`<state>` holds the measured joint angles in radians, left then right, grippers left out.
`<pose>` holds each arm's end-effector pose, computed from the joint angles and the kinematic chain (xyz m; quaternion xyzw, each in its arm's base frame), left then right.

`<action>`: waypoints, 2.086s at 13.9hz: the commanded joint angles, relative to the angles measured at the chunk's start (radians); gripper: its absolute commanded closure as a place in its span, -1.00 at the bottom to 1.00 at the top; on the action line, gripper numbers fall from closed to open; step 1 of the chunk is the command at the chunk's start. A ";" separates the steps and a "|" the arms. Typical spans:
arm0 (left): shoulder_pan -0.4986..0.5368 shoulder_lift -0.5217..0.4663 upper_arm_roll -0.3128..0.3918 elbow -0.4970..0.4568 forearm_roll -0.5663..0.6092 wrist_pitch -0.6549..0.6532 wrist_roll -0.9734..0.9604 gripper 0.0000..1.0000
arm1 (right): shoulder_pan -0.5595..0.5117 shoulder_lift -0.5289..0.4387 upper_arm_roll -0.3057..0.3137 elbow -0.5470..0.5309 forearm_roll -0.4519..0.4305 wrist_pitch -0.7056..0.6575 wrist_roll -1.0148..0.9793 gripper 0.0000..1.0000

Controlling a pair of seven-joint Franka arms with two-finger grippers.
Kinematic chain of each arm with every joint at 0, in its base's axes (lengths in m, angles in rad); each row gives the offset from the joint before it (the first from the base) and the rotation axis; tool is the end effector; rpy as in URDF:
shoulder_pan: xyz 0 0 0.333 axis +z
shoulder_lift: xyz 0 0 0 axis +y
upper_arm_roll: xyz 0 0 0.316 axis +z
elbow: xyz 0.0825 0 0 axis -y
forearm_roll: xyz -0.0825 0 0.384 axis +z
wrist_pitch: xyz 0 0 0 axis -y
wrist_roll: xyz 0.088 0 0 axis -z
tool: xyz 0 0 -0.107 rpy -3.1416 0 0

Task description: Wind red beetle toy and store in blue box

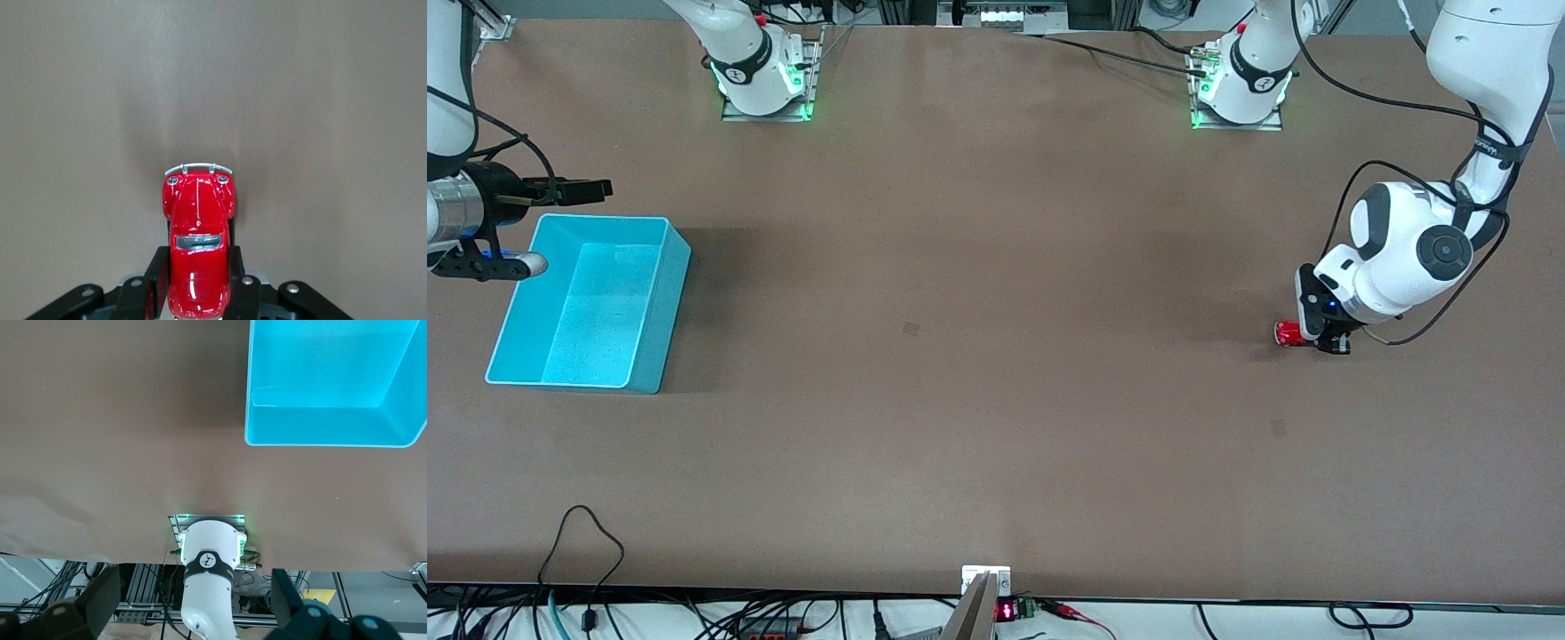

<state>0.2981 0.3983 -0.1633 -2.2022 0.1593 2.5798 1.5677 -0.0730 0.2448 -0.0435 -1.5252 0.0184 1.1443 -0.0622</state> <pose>0.5490 0.0702 0.1998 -0.7122 0.7019 0.0117 0.0024 0.5548 -0.0601 0.4863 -0.9511 0.0258 0.3061 0.0314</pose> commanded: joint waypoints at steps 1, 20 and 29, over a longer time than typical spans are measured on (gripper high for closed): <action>0.093 0.046 -0.015 0.033 0.009 0.005 0.098 0.64 | -0.001 0.001 0.001 0.002 0.017 -0.012 -0.010 -1.00; 0.276 0.005 -0.083 0.229 0.005 -0.227 0.221 -1.00 | -0.002 0.001 0.001 0.002 0.017 -0.011 -0.010 -1.00; 0.268 -0.019 -0.217 0.443 0.019 -0.595 -0.026 -1.00 | -0.002 0.001 0.001 0.002 0.034 -0.009 -0.010 -1.00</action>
<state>0.5602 0.3833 -0.3545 -1.7965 0.1590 2.0428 1.5848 -0.0730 0.2449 -0.0435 -1.5253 0.0348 1.1443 -0.0622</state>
